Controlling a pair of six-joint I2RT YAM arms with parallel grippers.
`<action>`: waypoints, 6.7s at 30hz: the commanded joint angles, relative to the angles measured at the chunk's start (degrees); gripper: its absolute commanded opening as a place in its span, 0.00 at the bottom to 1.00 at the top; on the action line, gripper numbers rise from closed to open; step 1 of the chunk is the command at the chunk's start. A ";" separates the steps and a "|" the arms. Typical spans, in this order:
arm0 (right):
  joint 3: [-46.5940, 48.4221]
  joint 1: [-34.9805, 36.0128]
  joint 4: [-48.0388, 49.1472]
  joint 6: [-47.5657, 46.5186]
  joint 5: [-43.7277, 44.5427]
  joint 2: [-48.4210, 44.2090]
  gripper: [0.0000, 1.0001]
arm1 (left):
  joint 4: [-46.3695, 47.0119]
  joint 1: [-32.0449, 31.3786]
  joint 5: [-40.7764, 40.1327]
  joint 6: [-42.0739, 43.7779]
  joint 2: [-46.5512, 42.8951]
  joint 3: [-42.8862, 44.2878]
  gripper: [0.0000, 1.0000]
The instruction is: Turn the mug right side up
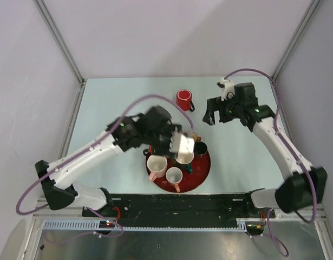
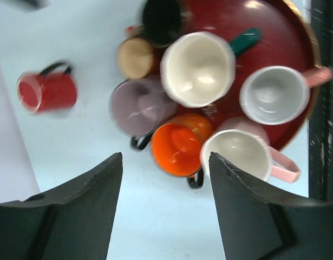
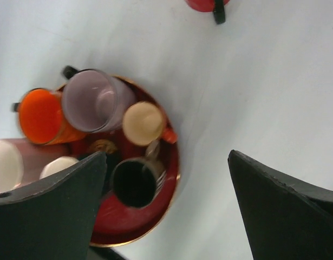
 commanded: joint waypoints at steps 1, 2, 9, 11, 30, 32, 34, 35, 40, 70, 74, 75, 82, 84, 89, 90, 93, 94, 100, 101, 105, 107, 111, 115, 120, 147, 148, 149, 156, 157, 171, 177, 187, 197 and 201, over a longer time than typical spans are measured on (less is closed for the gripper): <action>9.22 -0.04 4.23 -12.56 2.28 12.08 0.99 | -0.69 14.09 9.26 -12.13 -3.82 6.63 0.71; 12.98 -0.04 3.42 -13.33 2.49 16.70 0.99 | -0.62 17.92 11.31 -13.61 -4.32 6.91 0.71; 35.72 1.64 -2.77 -19.41 5.48 43.36 0.95 | 2.53 33.93 18.01 -24.12 -3.92 5.47 0.79; 41.45 2.08 -3.89 -21.21 5.88 49.59 0.95 | 3.90 37.08 16.85 -26.66 -2.58 5.73 0.82; 62.99 5.73 -6.95 -27.28 9.87 70.19 0.13 | 5.60 42.22 12.08 -24.81 8.91 13.68 1.00; 62.77 5.56 -6.48 -26.43 9.35 69.20 0.03 | 5.55 42.25 12.38 -23.98 8.74 13.56 1.00; 62.82 5.41 -6.18 -25.34 9.26 67.32 0.01 | 5.54 42.25 12.65 -23.07 8.36 13.23 0.99; 63.16 5.28 -6.00 -24.55 9.14 65.76 0.00 | 5.57 42.29 12.83 -22.42 7.96 13.02 0.99; 62.73 2.60 -5.98 -12.51 0.07 54.66 0.00 | 6.79 42.27 14.27 -8.91 1.62 9.58 0.97; 17.63 16.11 29.71 31.92 -32.60 -0.91 0.00 | 79.16 26.81 21.47 1.30 -24.07 -17.68 0.93; 19.37 17.58 28.33 30.93 -34.75 0.71 0.00 | 79.27 26.34 21.39 2.27 -23.17 -17.45 0.80; 19.98 17.87 27.43 30.38 -34.92 1.17 0.00 | 79.30 26.29 21.33 2.34 -22.79 -17.12 0.77; 20.51 18.09 24.75 29.48 -36.72 2.54 0.00 | 79.34 25.99 21.82 2.80 -21.87 -17.63 0.19; 20.60 17.44 22.37 28.78 -36.01 2.40 0.09 | 79.36 25.60 20.29 2.00 -21.83 -18.41 0.05; 19.00 12.42 12.68 27.52 -31.09 0.81 0.81 | 70.22 24.01 16.14 -2.62 -21.48 -16.81 0.00; 18.31 10.67 10.59 27.14 -28.52 -0.10 0.90 | 65.77 23.41 14.05 -3.45 -20.58 -15.09 0.00; 16.29 5.14 1.64 24.62 -20.38 -3.66 0.98 | 51.96 21.10 7.50 -7.90 -16.68 -9.20 0.00; 15.59 3.61 -1.21 23.58 -16.66 -4.75 0.99 | 47.50 20.19 5.51 -9.78 -15.11 -7.15 0.00; 9.62 -5.58 -14.94 18.23 0.85 -14.10 0.99 | 27.26 12.15 0.28 -22.28 -6.87 2.38 0.00; 8.47 -6.76 -16.40 17.14 3.27 -15.20 0.99 | 23.98 10.45 0.23 -24.84 -4.57 4.75 0.00; 5.02 -9.77 -20.89 14.07 9.96 -17.96 0.99 | 12.93 3.69 0.11 -34.13 2.40 10.13 0.00; 3.08 -10.36 -21.28 13.02 11.70 -19.24 0.99 | 8.59 0.89 -0.17 -37.56 6.23 12.35 0.00; 0.12 -11.67 -21.40 11.64 13.55 -20.87 0.99 | 0.62 -3.34 -0.15 -41.33 16.66 20.65 0.00; -1.67 -13.07 -21.75 10.09 16.24 -21.62 0.99 | -1.32 -5.24 -2.51 -42.21 24.35 25.49 0.00; -3.59 -15.37 -23.95 8.09 18.42 -23.32 0.99 | -1.78 -6.80 -4.65 -40.52 31.59 27.84 0.00; -6.28 -18.23 -23.49 5.32 15.29 -28.37 0.99 | -2.70 -4.62 -11.00 -34.79 39.47 20.09 0.00; -6.25 -18.23 -23.53 5.23 15.15 -28.31 0.99 | -2.73 -4.62 -10.91 -34.52 39.65 20.37 0.00; -6.27 -18.23 -23.51 5.19 14.99 -28.28 1.00 | -2.74 -4.62 -10.60 -34.29 39.95 20.86 0.00; -6.30 -18.23 -23.57 4.85 14.09 -27.77 0.99 | -2.71 -4.63 -9.05 -34.00 40.75 25.82 0.38; -6.30 -18.23 -23.57 4.82 14.10 -27.66 0.99 | -2.69 -4.62 -9.10 -33.95 40.55 26.93 0.40; -5.33 -19.36 -19.46 4.39 16.22 -25.33 0.99 | 0.04 -3.17 -3.09 -33.89 17.45 21.92 0.66; -9.59 -19.38 -8.49 6.24 8.49 -27.01 1.00 | 15.73 8.15 -13.68 -36.08 -8.86 -0.37 0.76; -39.80 -19.28 22.90 13.91 22.93 -43.94 0.99 | 38.57 41.79 -22.60 -50.17 -29.99 -34.31 0.94; -51.06 -19.20 30.41 19.31 30.18 -42.27 0.99 | 72.79 51.48 -20.37 -54.22 -39.44 -66.34 1.00; -52.68 -19.20 31.46 20.39 30.29 -40.45 1.00 | 76.75 52.25 -20.97 -51.99 -40.47 -70.70 1.00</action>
